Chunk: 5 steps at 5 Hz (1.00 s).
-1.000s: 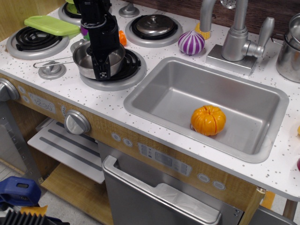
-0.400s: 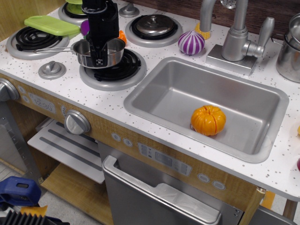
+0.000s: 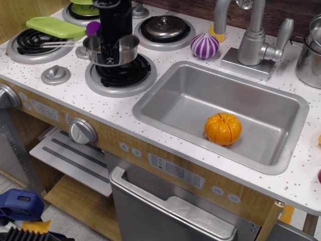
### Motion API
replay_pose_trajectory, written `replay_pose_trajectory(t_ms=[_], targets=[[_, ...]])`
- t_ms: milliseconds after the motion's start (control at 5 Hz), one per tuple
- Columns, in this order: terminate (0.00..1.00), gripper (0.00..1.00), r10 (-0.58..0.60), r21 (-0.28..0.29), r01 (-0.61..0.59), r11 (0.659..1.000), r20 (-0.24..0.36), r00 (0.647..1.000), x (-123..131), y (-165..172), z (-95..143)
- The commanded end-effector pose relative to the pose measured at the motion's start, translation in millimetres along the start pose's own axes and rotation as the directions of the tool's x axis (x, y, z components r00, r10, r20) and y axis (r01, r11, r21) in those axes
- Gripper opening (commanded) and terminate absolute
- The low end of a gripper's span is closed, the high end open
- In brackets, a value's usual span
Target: Pick up pan from stove
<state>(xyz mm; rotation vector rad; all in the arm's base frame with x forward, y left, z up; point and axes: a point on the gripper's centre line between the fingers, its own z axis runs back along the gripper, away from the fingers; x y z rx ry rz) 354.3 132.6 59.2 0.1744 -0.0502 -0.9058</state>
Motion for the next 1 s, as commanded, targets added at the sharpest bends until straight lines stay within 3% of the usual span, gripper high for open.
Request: replay_pose_trajectory(t_ms=[0, 400, 600, 800], targets=[[0.0, 0.0, 0.016, 0.182, -0.02, 0.983, 0.022, 1.0, 13, 12, 39], [0.0, 0.0, 0.021, 0.253, -0.024, 0.967, 0.012, 1.0, 26, 17, 52], [0.0, 0.0, 0.035, 0.229, -0.037, 0.973, 0.011, 0.999, 25, 16, 56], [1.0, 0.0, 0.053, 0.219, -0.056, 0.974, 0.019, 0.998, 19, 19, 60]])
